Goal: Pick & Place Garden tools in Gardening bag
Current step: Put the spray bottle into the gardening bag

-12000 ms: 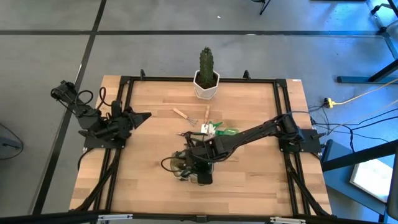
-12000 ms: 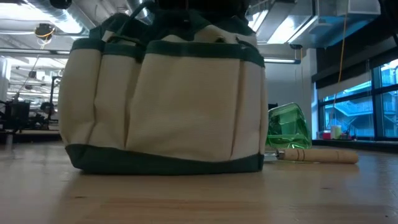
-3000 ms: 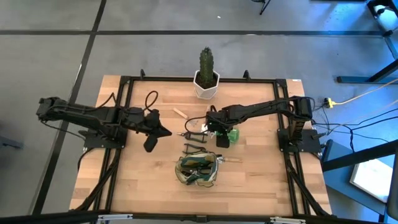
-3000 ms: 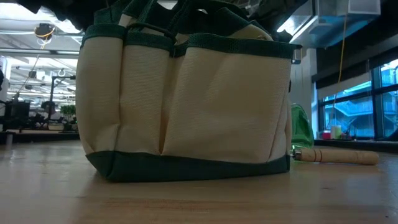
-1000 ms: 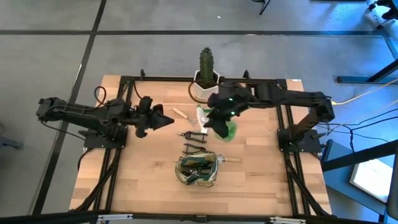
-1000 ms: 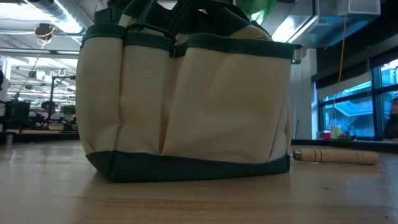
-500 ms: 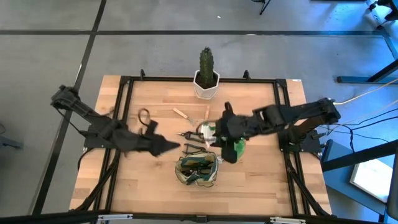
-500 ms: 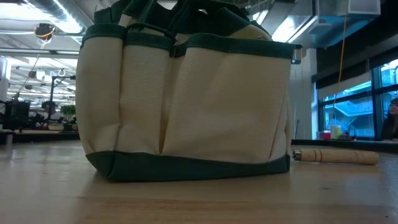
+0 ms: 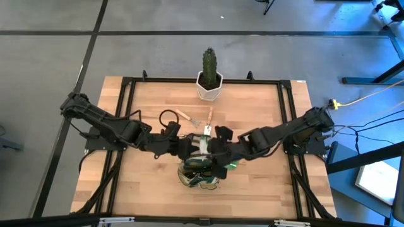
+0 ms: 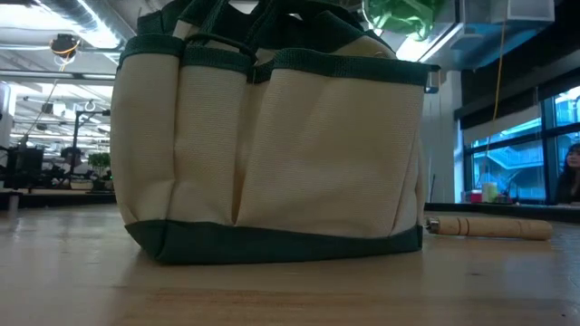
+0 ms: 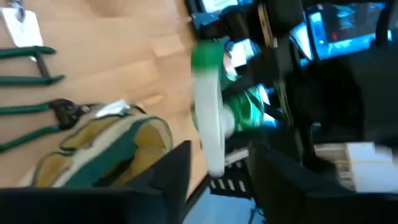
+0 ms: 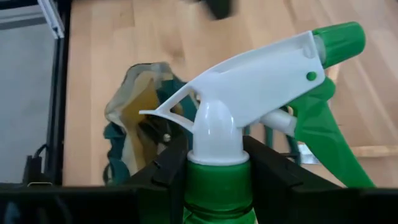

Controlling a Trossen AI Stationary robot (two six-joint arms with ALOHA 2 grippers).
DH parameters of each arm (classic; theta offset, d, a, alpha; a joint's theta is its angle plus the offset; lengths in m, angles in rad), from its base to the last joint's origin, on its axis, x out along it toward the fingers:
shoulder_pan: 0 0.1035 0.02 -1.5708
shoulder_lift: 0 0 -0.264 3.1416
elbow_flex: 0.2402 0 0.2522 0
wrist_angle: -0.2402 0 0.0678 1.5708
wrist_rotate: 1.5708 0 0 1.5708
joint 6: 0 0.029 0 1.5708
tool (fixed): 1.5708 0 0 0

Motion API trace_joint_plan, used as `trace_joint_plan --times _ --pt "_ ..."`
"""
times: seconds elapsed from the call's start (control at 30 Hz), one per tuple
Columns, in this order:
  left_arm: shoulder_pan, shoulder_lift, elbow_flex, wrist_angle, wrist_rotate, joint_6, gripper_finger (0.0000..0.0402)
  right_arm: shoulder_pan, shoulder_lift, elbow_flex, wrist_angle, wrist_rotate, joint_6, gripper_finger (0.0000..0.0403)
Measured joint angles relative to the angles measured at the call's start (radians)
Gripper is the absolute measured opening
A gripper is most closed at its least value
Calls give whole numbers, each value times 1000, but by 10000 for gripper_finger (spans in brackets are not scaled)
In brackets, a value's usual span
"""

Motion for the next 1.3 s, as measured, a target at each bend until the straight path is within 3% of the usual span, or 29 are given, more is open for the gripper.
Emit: trace_joint_plan --times 0.1,0.23,0.8,1.0,1.23,1.3 --pt "8 3 0 13 22 9 213 17 16 0 11 0 14 129" --pt "7 4 0 12 36 22 240 23 21 3 11 8 47 129" --pt "20 115 0 163 77 61 226 23 21 13 110 10 57 129" --pt "19 115 -1 164 79 83 178 28 20 13 105 10 58 129" --pt "25 108 -1 172 119 87 55 34 21 13 107 4 21 129" --pt "25 108 0 173 105 100 45 34 21 13 107 0 4 129"
